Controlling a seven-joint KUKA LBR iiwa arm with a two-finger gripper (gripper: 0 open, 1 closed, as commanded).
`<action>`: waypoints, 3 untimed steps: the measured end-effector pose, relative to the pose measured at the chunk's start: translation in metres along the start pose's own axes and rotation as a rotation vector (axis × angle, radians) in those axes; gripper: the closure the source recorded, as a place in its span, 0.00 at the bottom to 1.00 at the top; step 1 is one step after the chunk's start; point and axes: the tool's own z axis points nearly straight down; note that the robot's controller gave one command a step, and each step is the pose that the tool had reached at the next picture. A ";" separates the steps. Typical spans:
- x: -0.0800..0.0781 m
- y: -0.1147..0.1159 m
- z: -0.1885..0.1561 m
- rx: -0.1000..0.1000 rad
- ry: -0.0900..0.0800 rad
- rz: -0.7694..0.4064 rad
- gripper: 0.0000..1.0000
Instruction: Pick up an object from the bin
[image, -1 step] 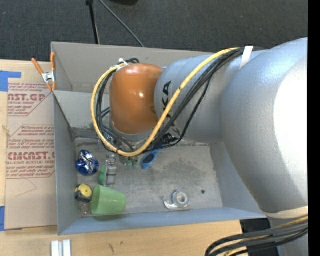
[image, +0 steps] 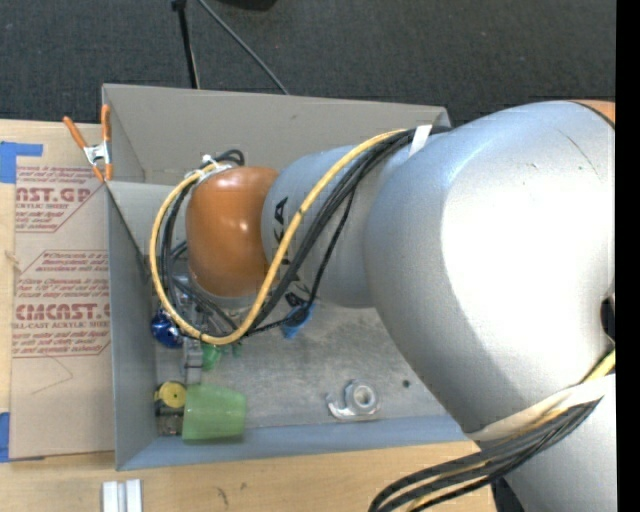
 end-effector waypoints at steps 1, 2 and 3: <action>-0.049 0.000 0.023 0.006 0.023 -0.079 0.00; -0.011 -0.024 0.017 0.001 0.011 -0.389 0.00; -0.012 -0.022 0.015 -0.002 0.009 -0.388 1.00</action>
Offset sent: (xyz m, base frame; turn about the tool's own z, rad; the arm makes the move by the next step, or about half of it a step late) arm 0.0472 0.0009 -0.0223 -0.0781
